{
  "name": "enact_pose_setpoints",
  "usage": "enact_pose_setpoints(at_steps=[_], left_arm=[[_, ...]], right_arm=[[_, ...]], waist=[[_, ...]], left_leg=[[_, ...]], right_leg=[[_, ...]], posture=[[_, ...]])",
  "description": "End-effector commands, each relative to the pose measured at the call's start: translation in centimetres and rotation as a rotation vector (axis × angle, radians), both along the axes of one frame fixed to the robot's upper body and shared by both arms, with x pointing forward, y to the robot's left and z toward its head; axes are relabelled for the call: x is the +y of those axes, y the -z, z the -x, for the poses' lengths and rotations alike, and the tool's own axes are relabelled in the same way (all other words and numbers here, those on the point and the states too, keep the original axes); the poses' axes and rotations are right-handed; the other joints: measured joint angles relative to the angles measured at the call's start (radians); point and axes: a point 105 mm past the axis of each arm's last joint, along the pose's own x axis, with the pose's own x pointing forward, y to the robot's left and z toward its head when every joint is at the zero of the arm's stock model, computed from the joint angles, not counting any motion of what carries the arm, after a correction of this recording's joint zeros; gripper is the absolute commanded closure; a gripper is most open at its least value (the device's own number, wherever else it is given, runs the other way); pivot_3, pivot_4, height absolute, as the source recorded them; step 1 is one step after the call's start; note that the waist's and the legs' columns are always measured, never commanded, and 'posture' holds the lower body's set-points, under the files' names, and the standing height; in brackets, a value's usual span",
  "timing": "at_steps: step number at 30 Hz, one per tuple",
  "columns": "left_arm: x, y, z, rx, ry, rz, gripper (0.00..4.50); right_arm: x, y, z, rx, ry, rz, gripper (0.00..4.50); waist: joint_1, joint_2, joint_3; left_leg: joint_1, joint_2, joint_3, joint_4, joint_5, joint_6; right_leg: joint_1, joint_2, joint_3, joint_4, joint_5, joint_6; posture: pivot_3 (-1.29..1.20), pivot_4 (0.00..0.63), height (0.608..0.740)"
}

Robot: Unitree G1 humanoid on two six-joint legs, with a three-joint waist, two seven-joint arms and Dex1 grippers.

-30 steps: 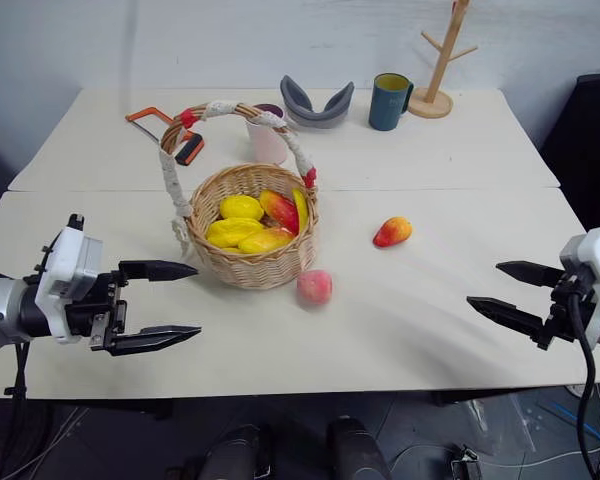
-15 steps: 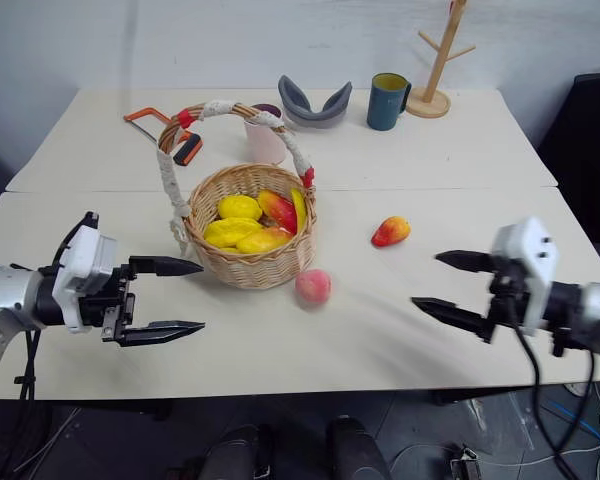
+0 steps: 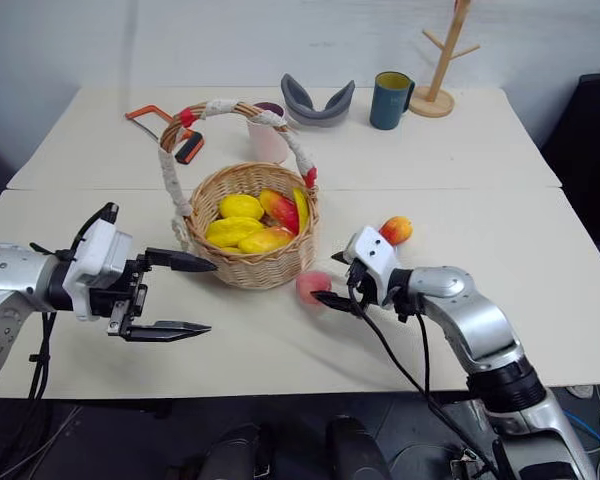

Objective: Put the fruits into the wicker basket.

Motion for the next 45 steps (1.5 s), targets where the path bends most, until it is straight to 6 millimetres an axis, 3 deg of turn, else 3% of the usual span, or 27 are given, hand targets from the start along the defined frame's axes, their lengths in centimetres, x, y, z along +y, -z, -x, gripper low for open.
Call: enact_pose_setpoints(at_steps=[1,5,11,13,17,20,22,24,28,31,35,38,42,45], left_arm=[[-0.1,-0.5,-0.1,-0.033,0.001,-0.002,0.03],[0.0,-0.5,-0.3,-0.044,-0.016,-0.002,0.01],[0.6,-0.6,-0.9,-0.046,-0.066,0.019,0.0],[1.2,-0.9,-1.2,-0.042,-0.108,0.045,0.0],[2.3,-1.3,-1.6,-0.031,-0.188,0.101,0.0],[2.8,-1.7,-1.5,-0.026,-0.223,0.135,0.0],[2.8,-2.5,-1.5,-0.019,-0.233,0.188,0.0],[2.5,-3.0,-1.5,-0.019,-0.234,0.222,0.0],[2.2,-2.7,-1.6,-0.028,-0.234,0.204,0.0],[2.0,-2.6,-1.5,-0.028,-0.227,0.197,0.0],[1.7,-2.9,-1.5,-0.036,-0.212,0.207,0.0],[1.3,-3.2,-1.7,-0.035,-0.193,0.23,0.0],[-0.1,-2.9,-1.7,-0.029,-0.154,0.245,0.0],[-1.1,-3.0,-1.5,-0.031,-0.118,0.254,0.0]], right_arm=[[0.5,0.8,0.0,0.022,-0.029,0.031,0.04],[0.8,1.1,-0.6,0.031,0.004,0.003,0.21],[1.0,-0.3,0.3,0.012,-0.041,-0.061,1.88],[0.8,-1.2,1.3,0.005,-0.078,-0.084,2.18],[0.1,-3.3,3.3,0.002,-0.149,-0.137,2.26],[0.4,-6.9,4.5,-0.006,-0.214,-0.218,2.26],[1.6,-9.6,3.7,-0.071,-0.212,-0.252,2.26],[3.0,-10.8,1.9,-0.127,-0.169,-0.228,2.26],[5.5,-11.4,-1.4,-0.202,-0.077,-0.162,2.26],[6.5,-11.2,-2.8,-0.214,-0.044,-0.136,2.26],[6.2,-11.4,-2.7,-0.207,-0.039,-0.141,0.91],[5.5,-12.2,-0.6,-0.189,-0.106,-0.204,0.02],[2.1,-13.3,0.9,-0.19,-0.012,-0.282,0.02],[-2.3,-13.2,1.7,-0.164,0.124,-0.31,0.02]], waist=[[0.0,0.0,0.0],[0.0,0.0,0.0],[-0.002,0.0,0.0],[-0.002,0.0,0.0],[-0.002,0.0,0.0],[-0.003,0.0,0.0],[-0.011,0.0,0.0],[-0.021,0.0,0.0],[-0.029,-0.001,0.0],[-0.028,-0.001,0.0],[-0.026,-0.001,0.0],[-0.024,-0.001,0.0],[-0.02,-0.001,0.0],[-0.018,-0.001,0.0]], left_leg=[[0.0,0.0,0.0,0.0,0.0,0.0],[0.0,0.0,0.0,0.001,0.0,0.0],[0.0,0.0,0.0,0.001,0.0,0.0],[0.0,0.0,0.0,0.001,0.0,0.0],[0.0,0.0,0.0,0.001,-0.001,0.0],[0.0,0.001,0.0,0.001,0.0,0.0],[0.0,0.001,0.0,0.001,0.0,0.001],[0.001,0.001,-0.001,0.001,-0.001,0.003],[0.002,0.001,-0.003,0.0,0.0,0.001],[-0.002,0.0,-0.001,0.0,0.002,-0.002],[-0.019,0.001,-0.002,0.011,0.001,-0.001],[-0.023,0.001,-0.002,0.014,0.0,0.0],[-0.022,0.0,-0.002,0.015,0.0,0.0],[-0.02,0.0,-0.002,0.014,0.001,0.0]], right_leg=[[0.0,0.0,0.0,0.0,0.0,0.0],[0.0,0.0,0.0,0.001,0.0,0.0],[0.0,0.0,0.0,0.002,0.0,0.0],[0.0,0.0,0.0,0.002,0.0,0.0],[0.0,0.0,-0.001,0.002,0.0,0.0],[0.0,0.0,-0.001,0.002,0.0,0.0],[0.0,0.0,-0.001,0.002,0.0,0.0],[0.0,0.0,-0.001,0.005,0.0,0.0],[0.0,0.0,-0.002,0.006,0.0,-0.002],[-0.006,-0.001,-0.001,0.008,0.0,-0.002],[-0.022,-0.001,-0.001,0.019,0.0,-0.002],[-0.024,-0.002,-0.001,0.018,0.0,-0.002],[-0.022,-0.002,-0.002,0.018,0.0,-0.002],[-0.02,-0.002,-0.002,0.018,0.0,-0.002]], posture=[[0.0,0.15,0.74],[0.0,0.15,0.74],[0.0,0.15,0.74],[0.0,0.15,0.74],[0.0,0.15,0.74],[0.0,0.15,0.74],[0.0,0.15,0.74],[0.0,0.15,0.74],[0.0,0.15,0.74],[0.0,0.15,0.74],[0.0,0.15,0.74],[0.0,0.15,0.74],[0.0,0.15,0.74],[0.0,0.15,0.74]])
